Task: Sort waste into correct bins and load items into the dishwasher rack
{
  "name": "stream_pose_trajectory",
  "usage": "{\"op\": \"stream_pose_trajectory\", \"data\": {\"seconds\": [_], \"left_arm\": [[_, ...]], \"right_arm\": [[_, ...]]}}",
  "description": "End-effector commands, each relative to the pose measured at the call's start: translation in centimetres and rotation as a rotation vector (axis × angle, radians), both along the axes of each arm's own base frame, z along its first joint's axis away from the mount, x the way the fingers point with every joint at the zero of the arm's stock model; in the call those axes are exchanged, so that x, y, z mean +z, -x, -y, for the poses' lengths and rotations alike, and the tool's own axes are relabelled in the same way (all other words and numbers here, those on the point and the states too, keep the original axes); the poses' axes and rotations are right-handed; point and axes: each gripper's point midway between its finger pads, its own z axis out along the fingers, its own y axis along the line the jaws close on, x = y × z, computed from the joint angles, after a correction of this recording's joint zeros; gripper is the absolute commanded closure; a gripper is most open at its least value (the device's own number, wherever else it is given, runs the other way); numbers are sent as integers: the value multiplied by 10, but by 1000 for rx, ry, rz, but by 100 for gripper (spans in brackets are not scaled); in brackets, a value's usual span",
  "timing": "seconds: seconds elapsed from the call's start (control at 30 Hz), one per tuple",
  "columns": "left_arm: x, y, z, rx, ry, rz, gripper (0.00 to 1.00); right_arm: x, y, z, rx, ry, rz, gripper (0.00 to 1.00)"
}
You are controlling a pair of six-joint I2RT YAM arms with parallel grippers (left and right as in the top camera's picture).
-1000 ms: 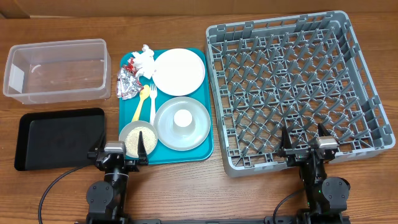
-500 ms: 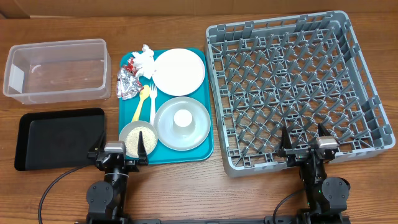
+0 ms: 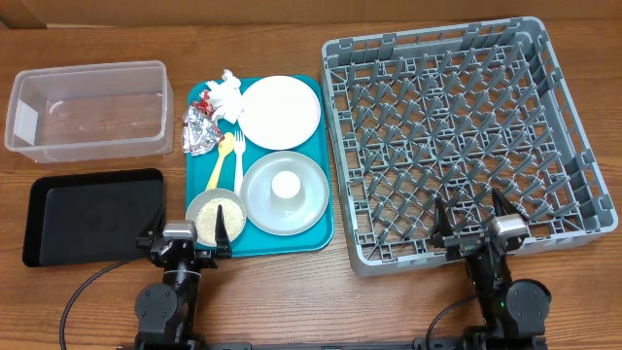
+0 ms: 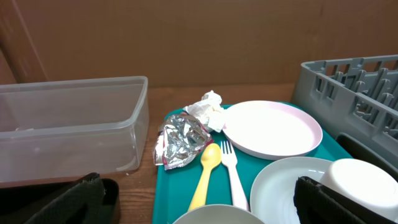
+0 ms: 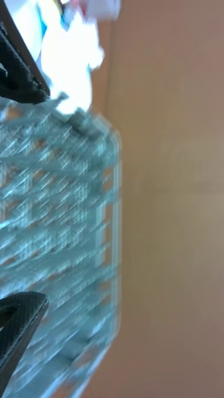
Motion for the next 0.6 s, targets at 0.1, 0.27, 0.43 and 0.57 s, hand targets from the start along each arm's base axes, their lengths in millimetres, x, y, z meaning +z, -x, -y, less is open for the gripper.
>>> {"op": "stream_pose_trajectory", "data": {"seconds": [0.1, 0.27, 0.43, 0.57], "left_arm": [[1, 0, 1, -5, -8, 7, 0], [1, 0, 1, -5, -8, 6, 0], [1, 0, 1, -5, -8, 6, 0], [1, 0, 1, -5, -8, 7, 0]], "right_arm": [[53, 22, -34, 227, -135, 94, 0], [84, 32, -32, 216, -163, 26, 0], [109, 30, -31, 196, -178, -172, 0], [123, 14, -34, 188, -191, -374, 0]]}}
